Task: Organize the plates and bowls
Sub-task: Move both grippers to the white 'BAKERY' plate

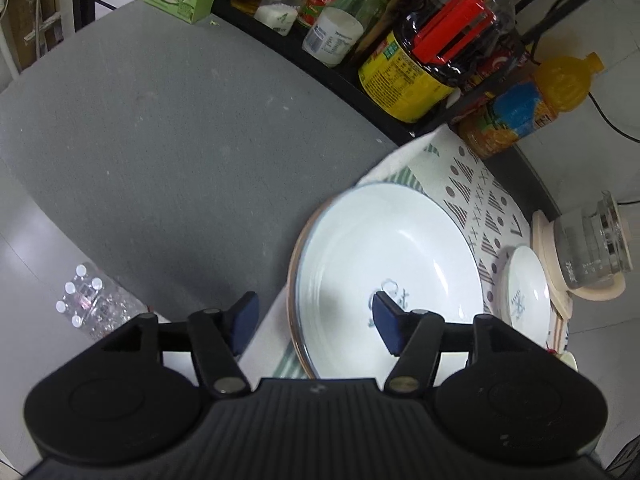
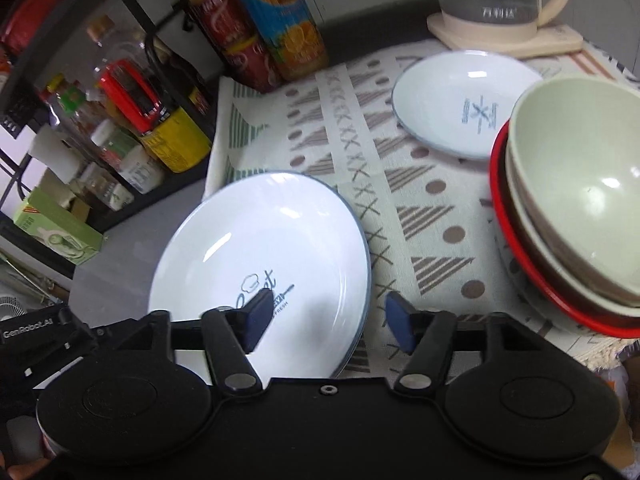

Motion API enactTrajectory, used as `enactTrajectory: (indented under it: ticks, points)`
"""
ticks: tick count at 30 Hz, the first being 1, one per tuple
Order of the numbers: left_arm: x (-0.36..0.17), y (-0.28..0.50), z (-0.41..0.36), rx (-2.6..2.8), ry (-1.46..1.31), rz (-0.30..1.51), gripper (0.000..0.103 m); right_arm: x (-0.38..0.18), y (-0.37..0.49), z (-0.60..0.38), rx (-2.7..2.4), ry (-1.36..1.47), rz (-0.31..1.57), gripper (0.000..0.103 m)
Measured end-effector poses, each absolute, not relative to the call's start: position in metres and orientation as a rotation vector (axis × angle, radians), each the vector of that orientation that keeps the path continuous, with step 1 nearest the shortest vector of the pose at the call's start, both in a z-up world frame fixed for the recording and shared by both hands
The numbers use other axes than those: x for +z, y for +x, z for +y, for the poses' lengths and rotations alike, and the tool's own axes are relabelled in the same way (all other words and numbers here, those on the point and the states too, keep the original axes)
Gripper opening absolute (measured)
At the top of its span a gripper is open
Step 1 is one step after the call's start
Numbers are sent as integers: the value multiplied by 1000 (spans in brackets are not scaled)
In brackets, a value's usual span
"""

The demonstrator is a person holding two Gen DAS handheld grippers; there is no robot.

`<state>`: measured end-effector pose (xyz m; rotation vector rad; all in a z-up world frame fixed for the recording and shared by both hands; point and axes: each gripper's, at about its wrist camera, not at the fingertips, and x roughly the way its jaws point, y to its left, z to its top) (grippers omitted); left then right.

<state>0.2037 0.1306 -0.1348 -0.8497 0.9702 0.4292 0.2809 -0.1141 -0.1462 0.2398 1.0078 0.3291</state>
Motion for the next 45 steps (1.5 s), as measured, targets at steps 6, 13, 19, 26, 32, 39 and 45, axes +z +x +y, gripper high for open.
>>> enactTrajectory:
  ticks: [6, 13, 19, 26, 32, 39, 45]
  points:
    - [-132, 197, 124, 416, -840, 965, 67, -132, 272, -121, 355, 233, 954, 80]
    - [-118, 192, 117, 389, -825, 937, 75, -104, 264, -132, 381, 236, 869, 90]
    - [-107, 189, 110, 356, -825, 930, 80, -79, 258, -150, 384, 244, 822, 97]
    - [-97, 203, 94, 299, -812, 925, 81, -61, 264, -174, 341, 277, 794, 98]
    - [-93, 227, 78, 260, -806, 932, 81, -54, 273, -190, 299, 292, 785, 98]
    - [-90, 266, 47, 225, -772, 957, 81, -48, 302, -215, 262, 306, 800, 100]
    - [-91, 299, 18, 195, -746, 994, 81, -53, 332, -237, 235, 277, 843, 101]
